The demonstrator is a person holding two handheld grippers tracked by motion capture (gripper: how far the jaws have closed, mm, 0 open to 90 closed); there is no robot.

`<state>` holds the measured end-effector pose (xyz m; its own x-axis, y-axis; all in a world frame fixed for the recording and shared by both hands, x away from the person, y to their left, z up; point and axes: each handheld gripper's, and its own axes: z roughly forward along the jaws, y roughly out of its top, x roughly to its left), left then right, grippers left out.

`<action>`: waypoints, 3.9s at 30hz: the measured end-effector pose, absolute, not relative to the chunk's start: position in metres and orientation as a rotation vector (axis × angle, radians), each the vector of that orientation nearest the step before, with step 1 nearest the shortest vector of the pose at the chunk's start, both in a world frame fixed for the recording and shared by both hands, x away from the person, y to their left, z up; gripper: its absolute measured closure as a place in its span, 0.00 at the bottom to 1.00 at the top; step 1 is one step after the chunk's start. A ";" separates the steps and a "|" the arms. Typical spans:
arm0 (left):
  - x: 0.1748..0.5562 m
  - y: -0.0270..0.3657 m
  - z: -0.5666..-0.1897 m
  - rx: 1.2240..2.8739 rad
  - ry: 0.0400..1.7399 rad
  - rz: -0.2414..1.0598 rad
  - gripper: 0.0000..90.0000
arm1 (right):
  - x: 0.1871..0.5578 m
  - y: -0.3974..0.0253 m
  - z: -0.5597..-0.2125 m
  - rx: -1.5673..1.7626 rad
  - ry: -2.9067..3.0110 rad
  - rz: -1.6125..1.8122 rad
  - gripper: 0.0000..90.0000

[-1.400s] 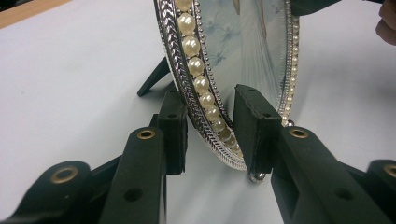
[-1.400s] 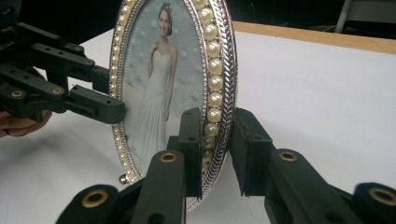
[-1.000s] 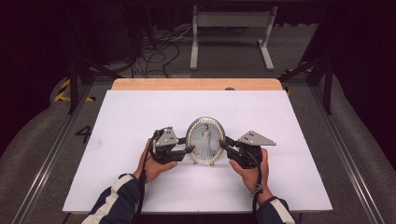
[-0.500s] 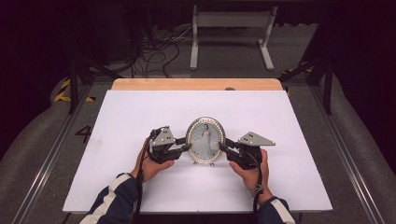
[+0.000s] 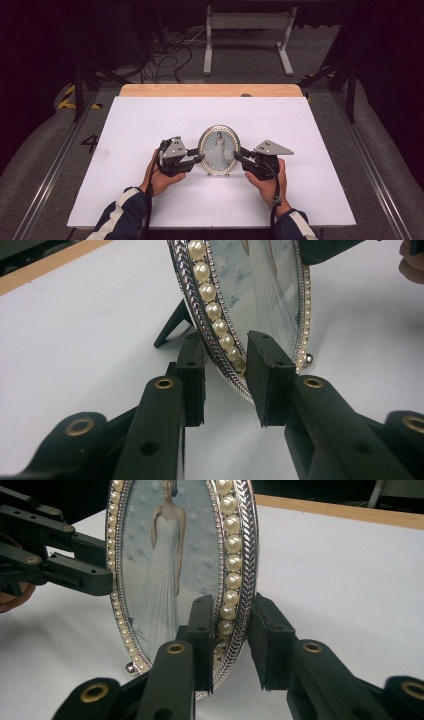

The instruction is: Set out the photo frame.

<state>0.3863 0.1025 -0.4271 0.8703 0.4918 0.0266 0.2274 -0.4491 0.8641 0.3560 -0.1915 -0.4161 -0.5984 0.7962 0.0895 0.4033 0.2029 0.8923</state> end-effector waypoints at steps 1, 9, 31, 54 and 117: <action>0.386 0.102 -0.427 2.049 0.523 0.338 0.78 | 0.356 -0.192 -0.416 1.117 2.092 1.364 0.81; 0.386 0.101 -0.427 2.051 0.520 0.362 0.77 | 0.355 -0.191 -0.416 1.068 2.093 1.330 0.79; 0.382 0.097 -0.426 2.070 0.491 0.419 0.70 | 0.352 -0.189 -0.415 0.976 2.110 1.224 0.75; 0.376 0.097 -0.425 2.122 0.467 0.474 0.40 | 0.348 -0.183 -0.418 0.833 2.200 1.125 0.47; 0.358 0.135 -0.436 2.197 0.447 0.507 0.12 | 0.339 -0.197 -0.425 0.802 2.251 0.980 0.13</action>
<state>0.3581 0.1346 -0.4363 0.8561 0.4743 0.2054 0.1450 -0.6019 0.7853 0.3392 -0.1975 -0.4245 -0.6695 0.7015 -0.2443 0.2992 0.5557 0.7757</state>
